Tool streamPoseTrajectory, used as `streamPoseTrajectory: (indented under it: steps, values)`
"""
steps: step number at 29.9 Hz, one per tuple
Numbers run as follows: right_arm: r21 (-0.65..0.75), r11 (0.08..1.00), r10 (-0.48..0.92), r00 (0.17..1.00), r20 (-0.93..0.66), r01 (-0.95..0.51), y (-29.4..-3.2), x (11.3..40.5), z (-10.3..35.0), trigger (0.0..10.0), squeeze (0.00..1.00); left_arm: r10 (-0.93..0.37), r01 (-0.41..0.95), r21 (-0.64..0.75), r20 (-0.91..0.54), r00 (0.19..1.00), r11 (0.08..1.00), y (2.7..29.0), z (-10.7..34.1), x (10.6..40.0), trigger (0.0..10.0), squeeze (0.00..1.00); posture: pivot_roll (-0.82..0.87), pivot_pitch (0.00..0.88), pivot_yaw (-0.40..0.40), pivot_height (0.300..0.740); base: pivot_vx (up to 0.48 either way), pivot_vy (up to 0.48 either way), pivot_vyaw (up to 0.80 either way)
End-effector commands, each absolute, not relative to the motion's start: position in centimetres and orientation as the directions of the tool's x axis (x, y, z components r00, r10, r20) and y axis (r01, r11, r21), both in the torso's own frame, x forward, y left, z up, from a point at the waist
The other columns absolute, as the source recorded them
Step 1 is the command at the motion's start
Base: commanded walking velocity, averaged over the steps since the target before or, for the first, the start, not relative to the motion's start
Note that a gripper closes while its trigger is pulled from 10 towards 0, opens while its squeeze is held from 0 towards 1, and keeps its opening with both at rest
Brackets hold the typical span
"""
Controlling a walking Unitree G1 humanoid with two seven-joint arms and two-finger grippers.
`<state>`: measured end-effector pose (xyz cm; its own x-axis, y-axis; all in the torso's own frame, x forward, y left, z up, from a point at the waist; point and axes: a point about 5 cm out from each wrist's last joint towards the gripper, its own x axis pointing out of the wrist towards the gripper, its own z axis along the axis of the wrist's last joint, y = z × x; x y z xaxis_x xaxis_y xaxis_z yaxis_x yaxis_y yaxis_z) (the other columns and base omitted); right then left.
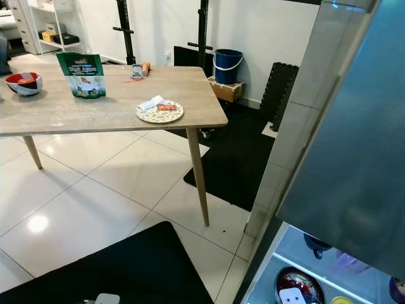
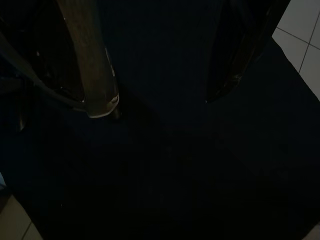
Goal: Restocking fridge
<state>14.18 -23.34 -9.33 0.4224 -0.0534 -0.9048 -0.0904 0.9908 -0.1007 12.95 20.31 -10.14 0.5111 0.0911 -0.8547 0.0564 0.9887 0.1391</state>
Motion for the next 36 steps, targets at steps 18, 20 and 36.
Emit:
streamPoseTrajectory:
  steps: [18,20,36]
  values:
    - [-0.135,0.985,-0.078,0.423,-0.903,-0.106,-23.4,14.1,-9.3,10.0,0.0,0.078,0.091,0.133,-0.888,0.452,0.987,20.2,-10.8,11.1,10.0,0.0,0.04,0.0,-0.075,0.74,0.0,0.0,0.0]
    - [-0.148,0.983,-0.09,0.415,-0.905,-0.11,-23.5,14.1,-9.4,10.0,0.0,0.076,0.092,0.132,-0.888,0.454,0.987,20.1,-10.8,11.2,10.0,0.0,0.04,0.0,-0.075,0.74,0.0,0.0,0.0]
    - [-0.176,0.975,-0.113,0.387,-0.915,-0.133,-23.5,13.5,-9.6,10.0,0.0,0.057,0.082,0.104,-0.893,0.446,0.991,19.2,-10.9,11.4,10.0,0.0,0.02,0.0,-0.074,0.74,0.0,0.0,0.0]
